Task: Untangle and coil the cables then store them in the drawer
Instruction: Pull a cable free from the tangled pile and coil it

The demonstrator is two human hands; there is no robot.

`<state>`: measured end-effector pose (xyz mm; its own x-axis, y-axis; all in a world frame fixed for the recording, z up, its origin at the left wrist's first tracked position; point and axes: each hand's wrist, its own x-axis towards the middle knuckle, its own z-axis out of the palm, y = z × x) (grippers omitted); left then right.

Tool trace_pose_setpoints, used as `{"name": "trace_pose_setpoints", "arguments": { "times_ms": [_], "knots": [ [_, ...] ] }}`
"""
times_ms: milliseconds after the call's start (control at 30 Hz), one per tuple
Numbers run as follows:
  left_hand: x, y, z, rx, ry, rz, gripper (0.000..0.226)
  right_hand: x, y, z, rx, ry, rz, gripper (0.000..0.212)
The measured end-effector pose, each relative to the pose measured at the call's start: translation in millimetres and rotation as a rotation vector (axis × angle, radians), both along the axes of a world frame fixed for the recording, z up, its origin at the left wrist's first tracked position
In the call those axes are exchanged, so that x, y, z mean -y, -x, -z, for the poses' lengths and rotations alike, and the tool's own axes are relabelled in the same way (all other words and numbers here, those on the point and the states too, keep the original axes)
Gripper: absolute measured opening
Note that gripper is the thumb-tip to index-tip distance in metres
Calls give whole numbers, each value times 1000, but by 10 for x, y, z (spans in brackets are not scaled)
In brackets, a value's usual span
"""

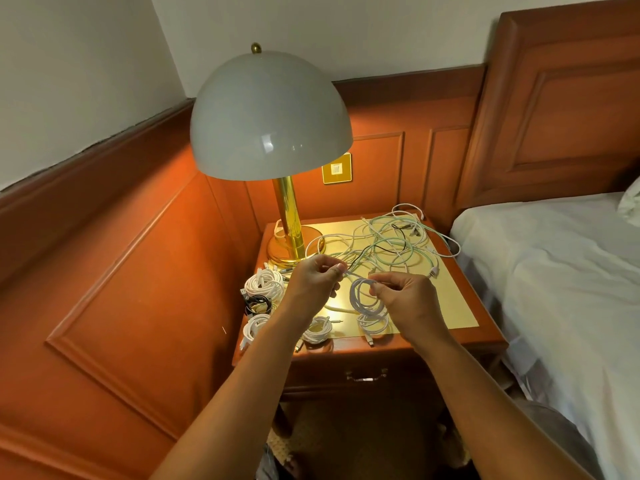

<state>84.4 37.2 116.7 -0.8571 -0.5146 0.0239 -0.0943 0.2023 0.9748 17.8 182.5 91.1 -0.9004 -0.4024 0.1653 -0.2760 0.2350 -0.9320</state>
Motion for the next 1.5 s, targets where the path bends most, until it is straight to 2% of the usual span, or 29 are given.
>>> {"name": "trace_pose_setpoints", "arguments": {
  "times_ms": [100, 200, 400, 500, 567, 667, 733, 833, 1033, 1100, 1167, 1233, 1300, 1400, 1500],
  "knots": [
    [-94, -8, 68, -102, 84, -40, 6, 30, -40, -22, -215, -102, 48, 22],
    [-208, -39, 196, -172, 189, -59, 4, 47, -42, -39, -315, -128, 97, 22],
    [-315, -70, 334, -300, 77, -103, 5, 57, -85, -21, -279, -74, 152, 25],
    [-337, -66, 378, -259, 43, -107, 8, 54, -87, -42, -238, -19, 154, 25],
    [-333, -53, 393, -217, -33, -79, 18, 56, -86, -64, -223, -1, 138, 25],
    [-275, -3, 380, -145, -168, 40, 32, 53, -71, -92, -224, 11, 120, 25],
    [-241, 26, 364, -144, -205, 152, 24, 53, -65, -96, -228, 10, 104, 25],
    [-236, 56, 303, -148, -96, 114, 10, 63, -60, -90, -232, 7, 79, 25],
    [-237, 68, 297, -116, 102, -116, 6, 73, -77, -74, -264, -19, 62, 25],
    [-267, 36, 280, -89, 56, -72, 9, 49, -82, -60, -272, -28, 53, 25],
    [-269, -20, 273, -77, -104, 49, 5, 12, -75, -50, -269, -32, 57, 24],
    [-203, -83, 291, -82, -187, 103, 15, -50, -36, -55, -248, -30, 83, 24],
    [-126, -128, 284, -83, -176, 85, 19, -118, 32, -67, -218, -26, 109, 24],
    [-128, -120, 189, -59, -128, 71, 11, -142, 62, -104, -223, -39, 100, 25],
    [-230, -68, 38, 14, -103, 136, 42, -97, 6, -141, -264, -71, 65, 25]
  ]
}}
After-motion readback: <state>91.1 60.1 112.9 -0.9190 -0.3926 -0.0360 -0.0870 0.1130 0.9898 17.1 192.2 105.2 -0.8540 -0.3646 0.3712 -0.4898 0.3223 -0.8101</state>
